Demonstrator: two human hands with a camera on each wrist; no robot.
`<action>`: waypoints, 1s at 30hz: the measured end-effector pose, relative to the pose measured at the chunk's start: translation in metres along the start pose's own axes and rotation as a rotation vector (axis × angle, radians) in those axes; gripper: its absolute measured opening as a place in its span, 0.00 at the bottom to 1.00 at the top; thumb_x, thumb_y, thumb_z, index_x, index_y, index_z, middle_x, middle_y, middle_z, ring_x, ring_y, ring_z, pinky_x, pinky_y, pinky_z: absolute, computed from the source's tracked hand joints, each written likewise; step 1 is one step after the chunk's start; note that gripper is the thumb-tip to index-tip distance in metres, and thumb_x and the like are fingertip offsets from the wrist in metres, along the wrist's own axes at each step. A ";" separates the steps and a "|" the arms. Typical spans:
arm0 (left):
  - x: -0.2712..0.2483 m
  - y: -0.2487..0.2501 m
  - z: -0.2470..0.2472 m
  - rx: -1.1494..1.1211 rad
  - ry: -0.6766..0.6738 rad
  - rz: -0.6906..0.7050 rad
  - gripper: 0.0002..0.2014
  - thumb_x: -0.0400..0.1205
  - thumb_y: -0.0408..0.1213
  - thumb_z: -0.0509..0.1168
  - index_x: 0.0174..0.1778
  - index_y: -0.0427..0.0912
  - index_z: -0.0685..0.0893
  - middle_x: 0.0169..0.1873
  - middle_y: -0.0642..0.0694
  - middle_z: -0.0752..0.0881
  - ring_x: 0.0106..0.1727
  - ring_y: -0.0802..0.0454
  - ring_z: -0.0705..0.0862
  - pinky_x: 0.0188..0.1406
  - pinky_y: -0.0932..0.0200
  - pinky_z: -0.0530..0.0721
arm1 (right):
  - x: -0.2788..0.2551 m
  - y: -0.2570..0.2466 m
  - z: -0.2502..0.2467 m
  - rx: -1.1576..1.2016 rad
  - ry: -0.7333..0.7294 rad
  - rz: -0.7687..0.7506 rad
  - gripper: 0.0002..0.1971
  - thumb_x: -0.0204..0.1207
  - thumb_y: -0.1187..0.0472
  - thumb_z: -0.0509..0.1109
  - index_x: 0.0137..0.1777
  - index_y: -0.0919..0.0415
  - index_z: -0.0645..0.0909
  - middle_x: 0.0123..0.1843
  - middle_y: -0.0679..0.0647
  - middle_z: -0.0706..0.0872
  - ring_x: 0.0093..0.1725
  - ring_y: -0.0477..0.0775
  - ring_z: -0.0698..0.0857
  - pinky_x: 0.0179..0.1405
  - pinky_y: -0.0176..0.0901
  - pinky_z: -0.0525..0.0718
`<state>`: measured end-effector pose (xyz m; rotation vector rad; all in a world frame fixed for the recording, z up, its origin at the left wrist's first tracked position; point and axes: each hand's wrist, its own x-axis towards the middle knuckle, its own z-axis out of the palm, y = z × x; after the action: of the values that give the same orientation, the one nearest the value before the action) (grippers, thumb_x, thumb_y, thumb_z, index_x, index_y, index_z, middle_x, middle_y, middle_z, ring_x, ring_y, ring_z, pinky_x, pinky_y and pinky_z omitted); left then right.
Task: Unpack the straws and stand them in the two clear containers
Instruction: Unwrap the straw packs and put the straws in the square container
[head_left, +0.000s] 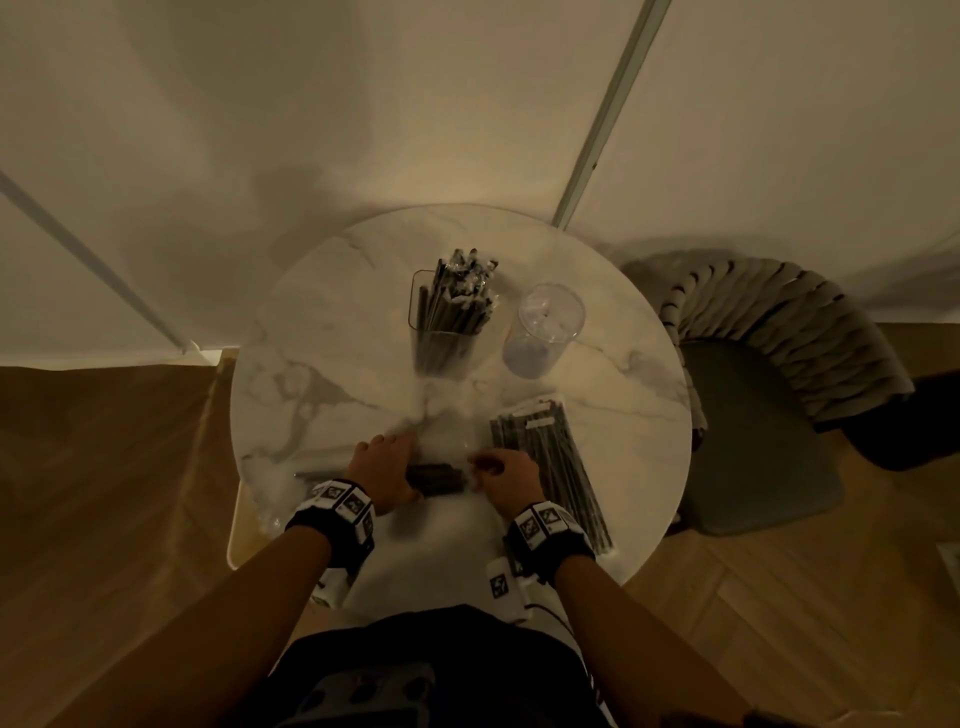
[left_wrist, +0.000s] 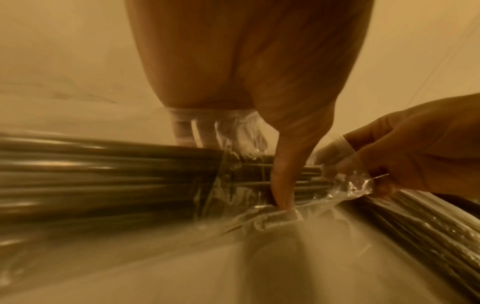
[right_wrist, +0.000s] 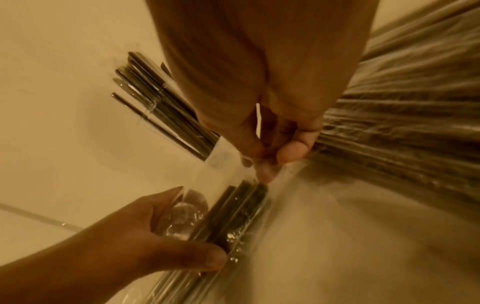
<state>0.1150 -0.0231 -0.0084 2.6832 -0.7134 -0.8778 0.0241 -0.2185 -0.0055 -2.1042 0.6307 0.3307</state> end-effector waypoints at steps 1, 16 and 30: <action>-0.002 0.002 -0.002 -0.057 -0.002 0.008 0.37 0.71 0.50 0.75 0.73 0.46 0.68 0.67 0.45 0.80 0.67 0.41 0.78 0.68 0.46 0.72 | -0.001 -0.002 -0.001 0.017 0.008 -0.030 0.11 0.77 0.64 0.74 0.57 0.59 0.91 0.53 0.57 0.92 0.54 0.53 0.89 0.62 0.40 0.85; -0.002 0.005 -0.009 -0.357 -0.046 0.046 0.31 0.67 0.46 0.82 0.61 0.48 0.74 0.52 0.48 0.85 0.50 0.48 0.84 0.51 0.55 0.80 | -0.003 -0.019 -0.006 -0.180 -0.185 -0.290 0.10 0.75 0.60 0.77 0.54 0.63 0.91 0.51 0.60 0.93 0.53 0.57 0.90 0.59 0.42 0.85; 0.001 -0.008 -0.012 -0.280 -0.098 0.073 0.18 0.70 0.45 0.78 0.53 0.50 0.83 0.49 0.49 0.86 0.53 0.46 0.84 0.50 0.56 0.77 | 0.008 -0.011 -0.032 -0.057 -0.124 -0.222 0.12 0.73 0.63 0.78 0.57 0.57 0.91 0.52 0.54 0.93 0.54 0.49 0.90 0.65 0.42 0.84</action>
<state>0.1259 -0.0160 -0.0018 2.3676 -0.6505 -1.0144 0.0369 -0.2426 0.0164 -2.1644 0.3149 0.3541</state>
